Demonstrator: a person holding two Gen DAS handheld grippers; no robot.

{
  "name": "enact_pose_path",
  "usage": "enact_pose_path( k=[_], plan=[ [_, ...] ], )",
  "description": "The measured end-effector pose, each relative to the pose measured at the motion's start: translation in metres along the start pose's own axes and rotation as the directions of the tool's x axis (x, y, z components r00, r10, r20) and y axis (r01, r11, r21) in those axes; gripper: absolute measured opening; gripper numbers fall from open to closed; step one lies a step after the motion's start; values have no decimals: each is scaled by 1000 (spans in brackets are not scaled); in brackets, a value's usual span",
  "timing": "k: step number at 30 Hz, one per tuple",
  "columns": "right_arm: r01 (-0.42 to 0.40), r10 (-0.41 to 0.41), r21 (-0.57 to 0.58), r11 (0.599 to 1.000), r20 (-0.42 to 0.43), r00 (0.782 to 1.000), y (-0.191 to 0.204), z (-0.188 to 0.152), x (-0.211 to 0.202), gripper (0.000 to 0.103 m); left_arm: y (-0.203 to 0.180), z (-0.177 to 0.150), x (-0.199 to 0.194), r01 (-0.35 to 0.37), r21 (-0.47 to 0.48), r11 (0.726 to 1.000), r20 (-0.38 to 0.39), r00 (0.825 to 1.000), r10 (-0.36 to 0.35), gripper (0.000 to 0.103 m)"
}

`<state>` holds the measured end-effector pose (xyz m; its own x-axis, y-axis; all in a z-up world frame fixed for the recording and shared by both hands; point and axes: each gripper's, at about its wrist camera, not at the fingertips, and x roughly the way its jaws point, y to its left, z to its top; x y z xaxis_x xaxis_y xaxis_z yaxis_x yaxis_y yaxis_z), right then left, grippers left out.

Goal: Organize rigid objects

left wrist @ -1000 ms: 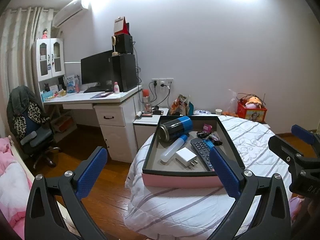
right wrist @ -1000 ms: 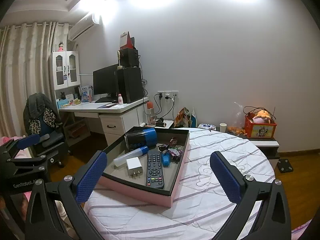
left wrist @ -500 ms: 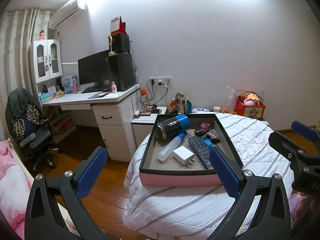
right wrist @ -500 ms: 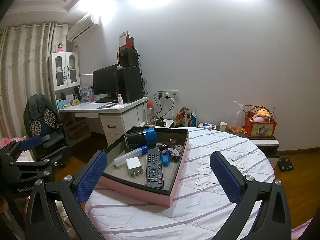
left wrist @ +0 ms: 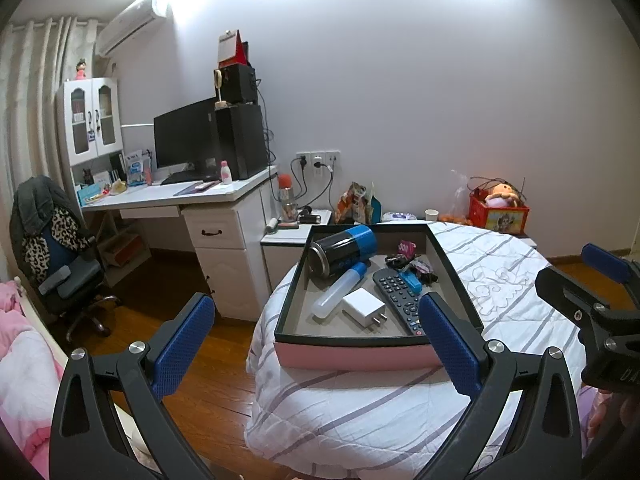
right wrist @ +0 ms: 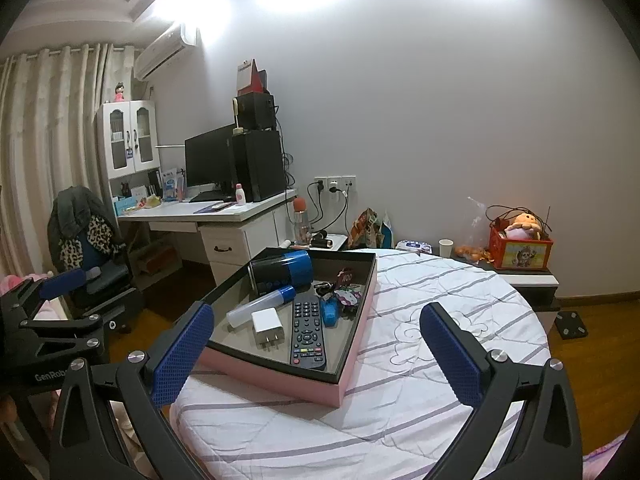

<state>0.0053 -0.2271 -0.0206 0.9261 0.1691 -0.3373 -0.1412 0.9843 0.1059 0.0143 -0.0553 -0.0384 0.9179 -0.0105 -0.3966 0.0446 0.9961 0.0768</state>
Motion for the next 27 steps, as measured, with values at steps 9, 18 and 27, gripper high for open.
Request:
enact_pose_path(
  k=[9, 18, 27],
  plan=[
    [5, -5, 1, 1000, 0, 1000, 0, -1, -1, 103, -3, -1, 2, 5, 4, 1000, -4, 1000, -5, 103],
    [57, -57, -23, 998, -5, 998, 2, 23, -6, 103, -16, 20, -2, 52, 18, 998, 4, 999, -52, 103],
    [117, -116, -60, 991, 7, 993, 7, 69, -11, 103, -8, 58, -6, 42, 2, 999, 26, 999, -42, 103]
  ],
)
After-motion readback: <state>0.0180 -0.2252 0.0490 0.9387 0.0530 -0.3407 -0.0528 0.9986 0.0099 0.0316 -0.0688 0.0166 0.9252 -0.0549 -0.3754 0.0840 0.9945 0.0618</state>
